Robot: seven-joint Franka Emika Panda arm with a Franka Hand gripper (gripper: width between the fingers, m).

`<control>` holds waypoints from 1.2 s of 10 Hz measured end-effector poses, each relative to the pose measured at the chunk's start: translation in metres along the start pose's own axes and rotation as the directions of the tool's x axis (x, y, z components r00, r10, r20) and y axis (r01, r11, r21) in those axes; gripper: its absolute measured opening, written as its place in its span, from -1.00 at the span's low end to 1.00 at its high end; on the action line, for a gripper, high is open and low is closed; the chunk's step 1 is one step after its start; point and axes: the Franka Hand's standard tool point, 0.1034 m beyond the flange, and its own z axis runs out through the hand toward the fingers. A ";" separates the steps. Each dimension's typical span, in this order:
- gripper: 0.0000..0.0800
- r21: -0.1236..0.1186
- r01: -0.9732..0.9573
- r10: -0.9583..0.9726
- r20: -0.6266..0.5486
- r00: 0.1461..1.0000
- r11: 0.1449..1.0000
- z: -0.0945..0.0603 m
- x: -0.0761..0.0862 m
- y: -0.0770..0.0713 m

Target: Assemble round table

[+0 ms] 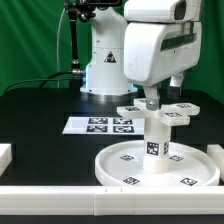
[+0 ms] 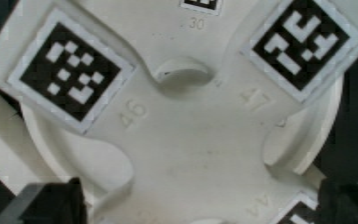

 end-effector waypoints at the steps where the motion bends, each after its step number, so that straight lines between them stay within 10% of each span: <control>1: 0.62 0.001 0.000 0.000 0.002 1.000 1.000 0.001 0.000 0.000; 12: 0.62 0.009 -0.010 0.010 0.019 1.000 1.000 0.012 -0.011 0.002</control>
Offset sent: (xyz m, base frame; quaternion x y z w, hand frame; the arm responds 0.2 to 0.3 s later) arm -0.0055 -0.0084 -0.0041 -0.0083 0.0032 0.0064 0.9999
